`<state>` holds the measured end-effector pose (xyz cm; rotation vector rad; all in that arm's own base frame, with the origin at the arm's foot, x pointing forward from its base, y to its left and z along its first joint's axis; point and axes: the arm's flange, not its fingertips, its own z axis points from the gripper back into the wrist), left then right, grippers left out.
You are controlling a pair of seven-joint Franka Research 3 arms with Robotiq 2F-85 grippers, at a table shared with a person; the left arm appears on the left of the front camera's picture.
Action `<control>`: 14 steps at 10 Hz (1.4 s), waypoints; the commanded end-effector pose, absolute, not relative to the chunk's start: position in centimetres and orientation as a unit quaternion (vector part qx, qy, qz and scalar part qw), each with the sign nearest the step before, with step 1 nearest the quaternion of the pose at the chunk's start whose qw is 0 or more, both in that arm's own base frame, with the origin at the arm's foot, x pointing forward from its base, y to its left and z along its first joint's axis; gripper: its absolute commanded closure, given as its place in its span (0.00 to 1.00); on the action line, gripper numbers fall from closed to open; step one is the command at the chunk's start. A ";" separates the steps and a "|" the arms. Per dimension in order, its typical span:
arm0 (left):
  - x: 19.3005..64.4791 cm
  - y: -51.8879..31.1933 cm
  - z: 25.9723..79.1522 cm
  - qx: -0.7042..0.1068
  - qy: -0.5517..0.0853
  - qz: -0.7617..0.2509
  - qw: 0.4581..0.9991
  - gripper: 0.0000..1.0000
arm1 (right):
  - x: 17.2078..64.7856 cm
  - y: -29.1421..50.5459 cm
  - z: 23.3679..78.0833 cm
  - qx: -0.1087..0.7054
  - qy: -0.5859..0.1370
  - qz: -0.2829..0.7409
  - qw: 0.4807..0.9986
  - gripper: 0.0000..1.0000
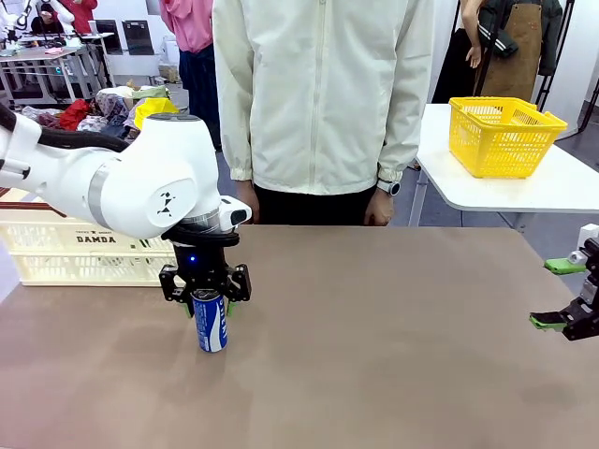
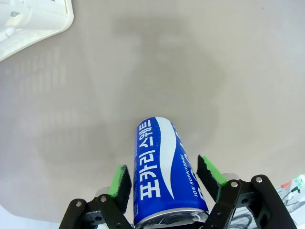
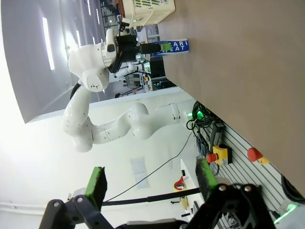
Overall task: Place the drinks into the Shopping basket.
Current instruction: Pick up one drink and place it into the Shopping basket.
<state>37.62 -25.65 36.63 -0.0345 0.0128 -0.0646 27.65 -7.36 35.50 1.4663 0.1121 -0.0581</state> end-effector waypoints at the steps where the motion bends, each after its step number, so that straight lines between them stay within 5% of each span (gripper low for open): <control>1: 37.6 -25.4 36.4 -0.027 0.010 -0.030 0.999 1.00 | 27.5 -7.3 35.8 0.668 0.055 -0.025 0.742 0.00; 7: 36.6 -24.9 38.9 -0.028 -0.009 -0.033 0.999 1.00 | 27.5 -7.3 35.8 0.668 0.055 -0.025 0.742 0.00; 12: 35.0 -25.2 53.6 -0.002 -0.019 -0.061 0.998 1.00 | 27.5 -7.3 35.8 0.668 0.055 -0.025 0.742 0.00; 14: 34.9 -25.0 55.1 -0.007 -0.021 -0.075 0.997 1.00 | 27.5 -7.3 35.8 0.668 0.055 -0.025 0.742 0.00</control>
